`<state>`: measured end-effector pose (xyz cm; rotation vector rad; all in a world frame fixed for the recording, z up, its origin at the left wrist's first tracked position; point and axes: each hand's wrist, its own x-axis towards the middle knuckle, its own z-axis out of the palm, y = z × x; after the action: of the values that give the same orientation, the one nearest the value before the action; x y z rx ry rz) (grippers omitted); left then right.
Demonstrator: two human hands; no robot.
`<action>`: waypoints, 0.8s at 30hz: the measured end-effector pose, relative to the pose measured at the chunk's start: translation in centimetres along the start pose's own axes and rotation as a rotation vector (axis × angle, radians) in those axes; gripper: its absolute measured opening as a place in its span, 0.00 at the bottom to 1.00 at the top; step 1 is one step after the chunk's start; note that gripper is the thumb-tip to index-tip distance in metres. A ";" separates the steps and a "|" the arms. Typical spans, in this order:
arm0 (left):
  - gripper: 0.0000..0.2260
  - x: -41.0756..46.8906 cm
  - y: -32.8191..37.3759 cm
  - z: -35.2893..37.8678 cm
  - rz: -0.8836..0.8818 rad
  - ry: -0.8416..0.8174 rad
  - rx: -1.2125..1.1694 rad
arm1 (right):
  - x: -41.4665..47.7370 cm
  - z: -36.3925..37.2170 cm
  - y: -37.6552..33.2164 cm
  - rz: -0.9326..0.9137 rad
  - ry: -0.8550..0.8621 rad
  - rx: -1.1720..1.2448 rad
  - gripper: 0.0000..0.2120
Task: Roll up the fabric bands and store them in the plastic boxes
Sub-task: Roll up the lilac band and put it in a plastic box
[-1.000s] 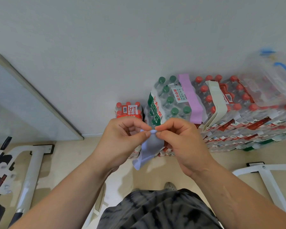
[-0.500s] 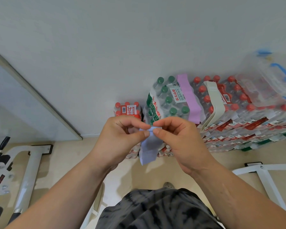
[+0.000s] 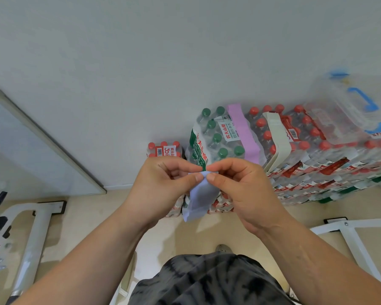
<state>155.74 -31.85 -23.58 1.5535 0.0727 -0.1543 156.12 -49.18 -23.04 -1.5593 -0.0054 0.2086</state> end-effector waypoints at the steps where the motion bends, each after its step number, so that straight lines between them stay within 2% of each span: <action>1: 0.05 0.1 0.1 0.4 0.017 0.019 0.011 | -0.1 -0.3 0.0 0.001 0.000 0.011 0.13; 5: 0.08 0.5 0.1 2.6 0.056 0.121 0.022 | 0.1 -2.0 0.0 0.029 0.020 0.050 0.08; 9: 0.13 1.4 0.3 5.3 0.059 0.181 0.025 | 0.7 -4.5 -0.1 0.045 0.045 0.072 0.07; 13: 0.12 2.6 0.6 8.7 0.025 0.204 -0.007 | 1.9 -8.1 -0.5 0.025 0.029 0.025 0.09; 17: 0.08 3.8 1.4 12.9 0.003 0.158 -0.099 | 2.9 -12.5 -1.0 0.013 -0.009 0.025 0.11; 21: 0.10 5.3 1.4 17.2 0.037 0.250 -0.053 | 3.7 -16.7 -1.0 0.012 -0.026 0.061 0.11; 24: 0.10 6.2 1.4 20.3 0.072 0.318 0.024 | 4.2 -19.4 -0.7 0.039 -0.013 0.110 0.16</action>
<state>161.09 -52.45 -22.72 1.5915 0.2654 0.1506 162.95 -67.82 -23.15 -1.4496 0.0266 0.2459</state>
